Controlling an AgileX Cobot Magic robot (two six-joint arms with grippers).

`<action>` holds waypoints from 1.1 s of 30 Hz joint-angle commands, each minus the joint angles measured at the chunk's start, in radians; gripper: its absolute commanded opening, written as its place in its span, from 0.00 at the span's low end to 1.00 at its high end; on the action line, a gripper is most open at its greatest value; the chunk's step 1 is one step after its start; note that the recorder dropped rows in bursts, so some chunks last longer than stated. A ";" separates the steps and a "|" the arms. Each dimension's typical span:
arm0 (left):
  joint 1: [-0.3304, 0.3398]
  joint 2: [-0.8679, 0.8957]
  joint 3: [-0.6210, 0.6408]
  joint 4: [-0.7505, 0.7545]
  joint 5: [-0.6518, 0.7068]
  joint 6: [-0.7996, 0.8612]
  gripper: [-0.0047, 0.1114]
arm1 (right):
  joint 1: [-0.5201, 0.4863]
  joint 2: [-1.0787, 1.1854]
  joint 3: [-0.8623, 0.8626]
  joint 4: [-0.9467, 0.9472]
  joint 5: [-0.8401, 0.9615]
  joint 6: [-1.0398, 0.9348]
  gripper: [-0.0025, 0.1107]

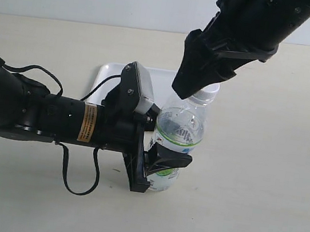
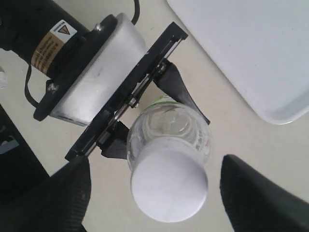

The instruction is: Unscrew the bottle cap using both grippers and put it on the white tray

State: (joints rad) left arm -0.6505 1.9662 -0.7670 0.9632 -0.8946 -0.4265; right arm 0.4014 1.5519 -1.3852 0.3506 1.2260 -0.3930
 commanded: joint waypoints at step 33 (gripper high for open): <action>0.003 -0.005 0.008 -0.002 -0.002 -0.003 0.04 | 0.001 -0.002 -0.007 -0.061 -0.005 0.002 0.59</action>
State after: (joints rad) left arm -0.6505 1.9662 -0.7670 0.9632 -0.8946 -0.4265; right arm 0.4014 1.5519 -1.3852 0.2866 1.2260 -0.3864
